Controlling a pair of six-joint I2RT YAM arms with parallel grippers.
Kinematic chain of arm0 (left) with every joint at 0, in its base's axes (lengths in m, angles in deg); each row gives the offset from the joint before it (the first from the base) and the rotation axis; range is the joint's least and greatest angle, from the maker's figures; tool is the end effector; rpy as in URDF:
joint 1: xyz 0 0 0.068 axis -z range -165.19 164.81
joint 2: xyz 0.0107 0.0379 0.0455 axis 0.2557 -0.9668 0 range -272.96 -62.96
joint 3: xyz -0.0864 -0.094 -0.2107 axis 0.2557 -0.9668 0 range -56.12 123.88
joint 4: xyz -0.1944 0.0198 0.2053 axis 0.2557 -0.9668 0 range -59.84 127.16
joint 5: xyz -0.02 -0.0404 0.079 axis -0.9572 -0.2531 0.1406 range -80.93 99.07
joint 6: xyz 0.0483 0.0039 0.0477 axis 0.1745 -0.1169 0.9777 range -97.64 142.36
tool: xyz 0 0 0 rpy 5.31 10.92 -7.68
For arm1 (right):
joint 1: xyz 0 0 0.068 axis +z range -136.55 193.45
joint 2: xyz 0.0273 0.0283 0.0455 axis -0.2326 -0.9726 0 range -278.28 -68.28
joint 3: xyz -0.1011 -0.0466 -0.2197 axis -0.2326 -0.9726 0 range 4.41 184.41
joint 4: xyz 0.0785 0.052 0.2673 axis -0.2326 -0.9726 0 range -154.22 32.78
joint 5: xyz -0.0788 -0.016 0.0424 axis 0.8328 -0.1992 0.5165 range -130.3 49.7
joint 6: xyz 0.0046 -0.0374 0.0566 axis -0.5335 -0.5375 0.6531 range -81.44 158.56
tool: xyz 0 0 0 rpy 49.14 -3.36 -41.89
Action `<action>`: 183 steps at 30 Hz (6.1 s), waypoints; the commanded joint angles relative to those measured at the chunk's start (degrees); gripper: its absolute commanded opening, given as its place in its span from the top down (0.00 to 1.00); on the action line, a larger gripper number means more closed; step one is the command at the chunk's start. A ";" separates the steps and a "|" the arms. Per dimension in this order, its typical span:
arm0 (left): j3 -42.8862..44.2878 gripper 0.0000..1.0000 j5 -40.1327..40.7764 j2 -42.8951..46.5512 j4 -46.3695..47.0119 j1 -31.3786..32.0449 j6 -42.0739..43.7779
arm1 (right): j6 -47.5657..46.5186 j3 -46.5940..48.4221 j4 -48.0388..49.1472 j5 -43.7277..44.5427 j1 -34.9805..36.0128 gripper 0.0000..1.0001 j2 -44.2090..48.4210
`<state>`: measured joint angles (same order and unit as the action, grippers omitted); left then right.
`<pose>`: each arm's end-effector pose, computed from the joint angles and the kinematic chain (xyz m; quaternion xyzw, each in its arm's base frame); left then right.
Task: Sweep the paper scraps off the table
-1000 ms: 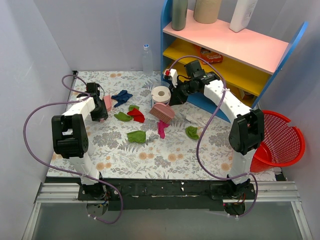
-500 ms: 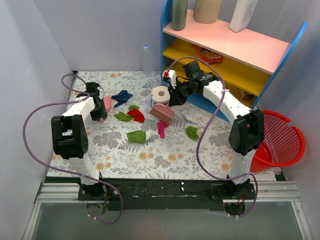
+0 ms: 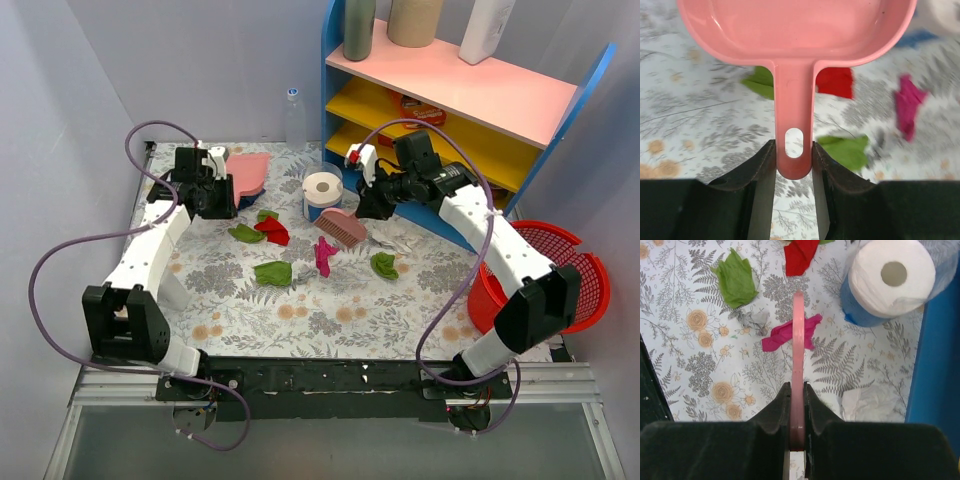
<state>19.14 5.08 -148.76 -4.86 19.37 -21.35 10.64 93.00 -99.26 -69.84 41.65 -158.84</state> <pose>0.3542 -0.0320 0.2573 -0.3066 0.8956 -0.1612 0.2792 0.3220 0.2032 0.3164 -0.5066 0.7386 0.2356 0.3772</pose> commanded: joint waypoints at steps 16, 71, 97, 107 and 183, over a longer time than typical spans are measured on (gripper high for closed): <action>-13.47 1.00 -22.55 25.50 -25.05 14.33 38.08 | 9.22 -8.87 -0.32 27.05 -2.01 0.99 20.07; -4.69 1.00 -0.49 -13.16 -5.18 45.63 21.03 | 11.66 -24.62 -0.23 4.85 1.50 0.99 16.55; -7.68 1.00 0.91 -4.72 -14.67 45.63 24.89 | 9.72 -10.72 4.60 40.59 0.62 0.99 9.27; -8.38 1.00 1.35 -7.89 -11.51 45.63 23.31 | 19.30 -19.94 2.14 8.03 0.71 0.99 9.43; 54.46 1.00 3.29 -28.19 -15.90 61.01 24.19 | 5.07 24.69 3.46 29.28 -4.56 0.99 17.26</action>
<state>68.58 7.49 -176.50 -21.27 78.41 2.63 16.45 116.17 -100.75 -41.65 37.09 -142.71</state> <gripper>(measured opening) 0.293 0.134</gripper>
